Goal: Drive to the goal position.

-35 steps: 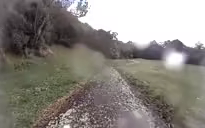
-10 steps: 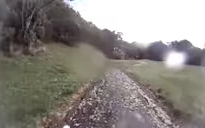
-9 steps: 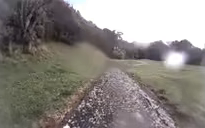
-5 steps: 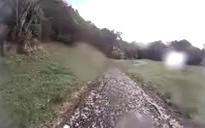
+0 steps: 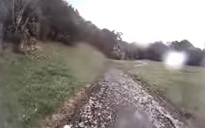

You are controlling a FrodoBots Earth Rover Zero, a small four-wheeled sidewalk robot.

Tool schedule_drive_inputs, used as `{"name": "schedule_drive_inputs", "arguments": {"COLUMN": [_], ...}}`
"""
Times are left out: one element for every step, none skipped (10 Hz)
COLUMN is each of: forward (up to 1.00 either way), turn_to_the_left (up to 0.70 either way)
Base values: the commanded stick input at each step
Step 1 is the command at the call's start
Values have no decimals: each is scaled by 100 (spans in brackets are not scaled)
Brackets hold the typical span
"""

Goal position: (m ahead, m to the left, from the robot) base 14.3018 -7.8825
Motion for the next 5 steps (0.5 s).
{"name": "schedule_drive_inputs", "arguments": {"forward": [70,70,70,70,70], "turn_to_the_left": [0,0,0,0,0]}}
